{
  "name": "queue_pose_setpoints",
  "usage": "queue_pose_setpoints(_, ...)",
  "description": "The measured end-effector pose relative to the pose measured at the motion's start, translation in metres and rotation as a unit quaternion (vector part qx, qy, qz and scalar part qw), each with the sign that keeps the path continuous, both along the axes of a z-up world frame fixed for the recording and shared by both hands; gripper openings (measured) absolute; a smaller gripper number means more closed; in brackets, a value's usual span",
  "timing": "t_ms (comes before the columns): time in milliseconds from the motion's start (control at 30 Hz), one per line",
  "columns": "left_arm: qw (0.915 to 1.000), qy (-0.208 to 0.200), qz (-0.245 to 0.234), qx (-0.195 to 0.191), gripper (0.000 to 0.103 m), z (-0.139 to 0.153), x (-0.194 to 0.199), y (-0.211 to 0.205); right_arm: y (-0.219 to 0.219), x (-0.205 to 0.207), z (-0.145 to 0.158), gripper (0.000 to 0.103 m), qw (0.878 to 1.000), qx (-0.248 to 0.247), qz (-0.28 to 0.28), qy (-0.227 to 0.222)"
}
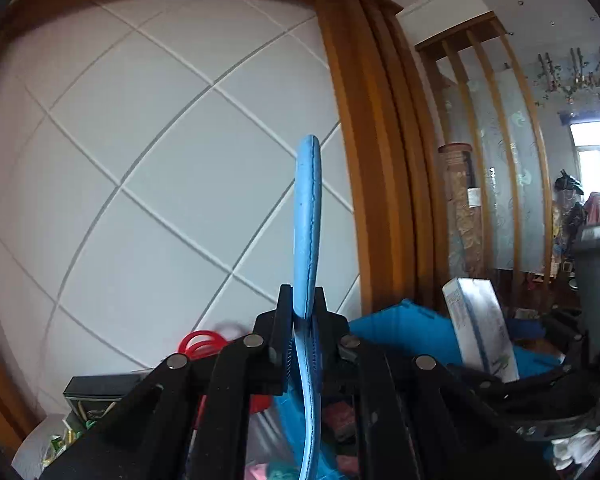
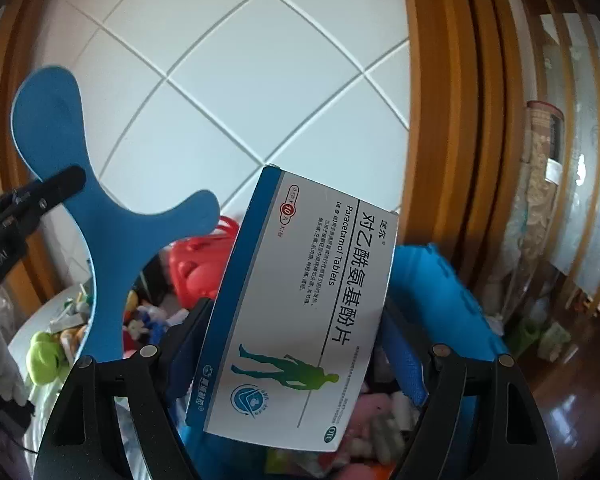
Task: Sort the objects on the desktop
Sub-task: 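Carry the boomerang and Paracetamol box over the blue bin and release them inside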
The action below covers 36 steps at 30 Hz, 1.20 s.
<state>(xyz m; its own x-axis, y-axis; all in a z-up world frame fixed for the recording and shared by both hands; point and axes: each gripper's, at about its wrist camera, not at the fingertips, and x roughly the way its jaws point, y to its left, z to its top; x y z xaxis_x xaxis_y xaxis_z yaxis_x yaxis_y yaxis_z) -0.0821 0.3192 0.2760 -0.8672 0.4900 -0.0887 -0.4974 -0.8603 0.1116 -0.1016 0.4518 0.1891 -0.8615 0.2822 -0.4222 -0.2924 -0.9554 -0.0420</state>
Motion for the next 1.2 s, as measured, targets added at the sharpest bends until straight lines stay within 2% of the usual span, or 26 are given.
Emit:
queue_pose_setpoints(67, 0.9997, -0.009, -0.019, 0.006, 0.008, 0.008, 0.01, 0.027, 0.025, 0.01, -0.003, 0.081, 1.0, 0.006, -0.021, -0.01)
queue_pose_setpoints(167, 0.9988, -0.032, -0.036, 0.006, 0.008, 0.005, 0.016, 0.066, 0.052, 0.018, -0.007, 0.081, 0.998, 0.018, -0.043, -0.03)
queue_pose_setpoints(300, 0.9949, -0.088, -0.048, -0.008, 0.008, -0.029, 0.005, 0.111, 0.077, 0.02, -0.025, 0.081, 0.996, 0.035, -0.056, -0.066)
queue_pose_setpoints(433, 0.9879, -0.142, -0.047, -0.041, 0.008, -0.073, 0.001, 0.131, 0.098, 0.015, -0.052, 0.081, 0.992, 0.039, -0.053, -0.108)
queue_pose_setpoints(567, 0.9741, -0.197, -0.058, -0.095, 0.008, -0.112, -0.003, 0.144, 0.114, 0.009, -0.08, 0.081, 0.987, 0.04, -0.037, -0.151)
queue_pose_setpoints(700, 0.9544, -0.239, -0.067, -0.167, 0.008, -0.147, -0.001, 0.159, 0.118, 0.003, -0.109, 0.081, 0.978, 0.055, -0.014, -0.202)
queue_pose_setpoints(900, 0.9302, -0.292, -0.076, -0.21, 0.008, -0.174, -0.003, 0.166, 0.138, 0.002, -0.142, 0.081, 0.96, 0.05, 0.004, -0.276)
queue_pose_setpoints(1000, 0.9217, -0.305, -0.067, -0.229, 0.008, -0.186, -0.003, 0.171, 0.14, 0.006, -0.154, 0.081, 0.951, 0.055, 0.006, -0.305)
queue_pose_setpoints(1167, 0.9188, -0.307, -0.054, -0.242, 0.01, -0.194, 0.001, 0.172, 0.144, 0.01, -0.161, 0.081, 0.943, 0.057, 0.01, -0.328)
queue_pose_setpoints(1200, 0.9171, -0.31, -0.052, -0.245, 0.013, -0.195, 0.001, 0.172, 0.144, 0.012, -0.165, 0.081, 0.94, 0.06, 0.01, -0.336)
